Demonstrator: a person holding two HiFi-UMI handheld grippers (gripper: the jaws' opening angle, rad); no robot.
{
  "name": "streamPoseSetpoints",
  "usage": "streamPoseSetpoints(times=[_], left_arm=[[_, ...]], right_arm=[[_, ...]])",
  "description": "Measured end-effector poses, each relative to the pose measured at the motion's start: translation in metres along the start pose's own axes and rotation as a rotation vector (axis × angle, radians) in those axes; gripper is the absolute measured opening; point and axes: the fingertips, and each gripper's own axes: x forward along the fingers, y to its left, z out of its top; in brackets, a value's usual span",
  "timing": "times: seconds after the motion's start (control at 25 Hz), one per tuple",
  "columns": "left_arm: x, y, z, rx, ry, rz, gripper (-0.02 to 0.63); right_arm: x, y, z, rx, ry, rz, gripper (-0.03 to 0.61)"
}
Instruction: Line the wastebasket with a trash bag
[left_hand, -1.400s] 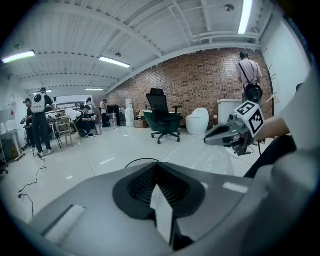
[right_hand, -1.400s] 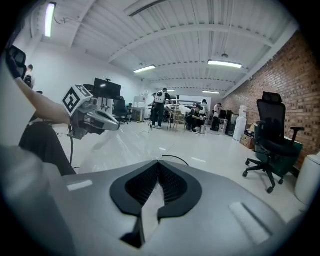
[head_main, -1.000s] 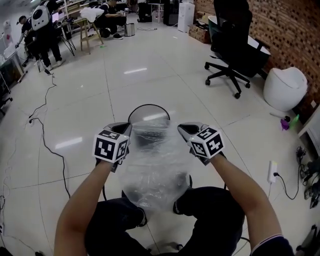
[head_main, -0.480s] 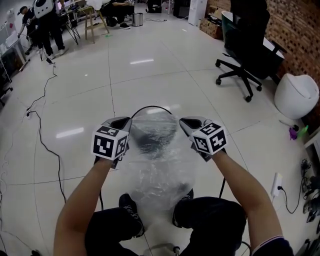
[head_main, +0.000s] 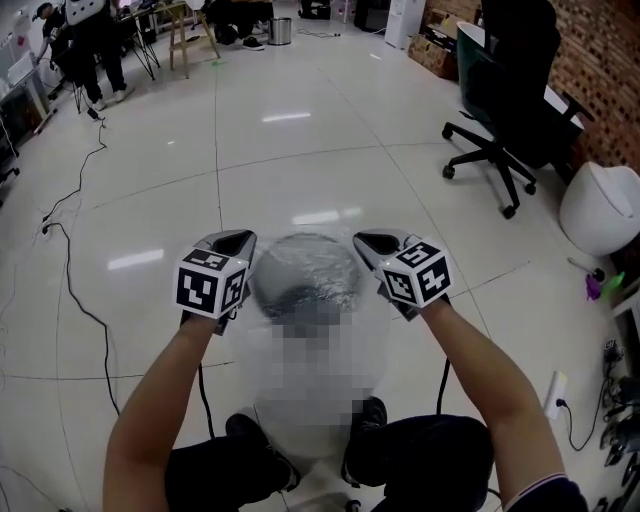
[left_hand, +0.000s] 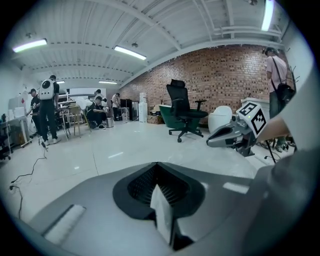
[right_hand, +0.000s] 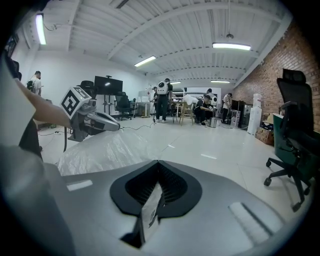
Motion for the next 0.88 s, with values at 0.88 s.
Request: streamPoseSetpoints(times=[0.88], left_arm=[[0.126, 0.070, -0.056, -0.022, 0.118, -0.070, 0.011]], right_arm=[[0.128, -0.071, -0.036, 0.034, 0.054, 0.153, 0.002]])
